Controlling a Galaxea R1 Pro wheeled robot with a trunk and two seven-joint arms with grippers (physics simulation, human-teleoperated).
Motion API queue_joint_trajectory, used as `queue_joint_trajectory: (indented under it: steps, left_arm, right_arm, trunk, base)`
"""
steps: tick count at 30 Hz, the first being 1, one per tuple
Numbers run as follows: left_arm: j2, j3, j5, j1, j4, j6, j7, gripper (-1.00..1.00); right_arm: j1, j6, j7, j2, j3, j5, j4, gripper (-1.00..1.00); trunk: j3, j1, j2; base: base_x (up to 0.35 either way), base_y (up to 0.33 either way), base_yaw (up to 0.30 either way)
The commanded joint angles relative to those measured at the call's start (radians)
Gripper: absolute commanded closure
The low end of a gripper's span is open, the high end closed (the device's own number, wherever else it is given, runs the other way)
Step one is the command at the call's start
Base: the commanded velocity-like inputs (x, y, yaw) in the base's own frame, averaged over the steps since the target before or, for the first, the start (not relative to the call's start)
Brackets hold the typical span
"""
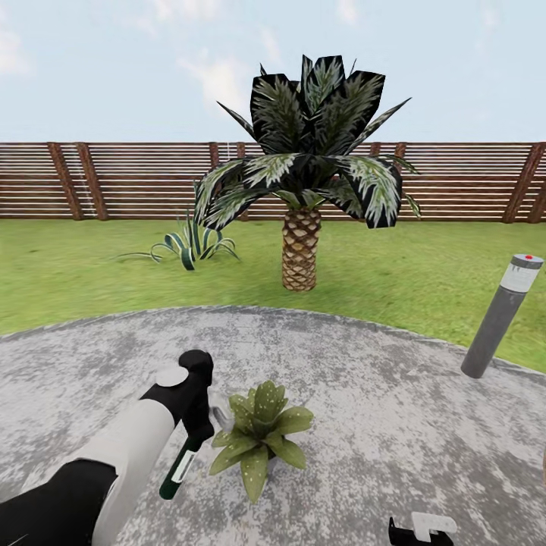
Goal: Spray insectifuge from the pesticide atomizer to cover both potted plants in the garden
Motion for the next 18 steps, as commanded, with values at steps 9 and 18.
queue_joint_trajectory:
  steps: [9,18]
  left_arm:
    - [-0.022,-0.010,-0.001,0.009,0.003,0.011,-0.009,1.00]
    - [0.045,-0.008,0.002,0.051,-0.010,0.009,-0.009,1.00]
  right_arm:
    - [-0.001,-0.002,-0.004,-0.001,-0.007,0.011,0.001,-1.00]
    - [-0.001,-0.002,-0.004,-0.002,-0.007,0.011,0.001,-1.00]
  trunk:
    - [-0.001,0.000,0.000]
    - [-0.001,0.000,0.000]
  base:
    - [0.000,0.000,0.000]
    - [0.000,0.000,0.000]
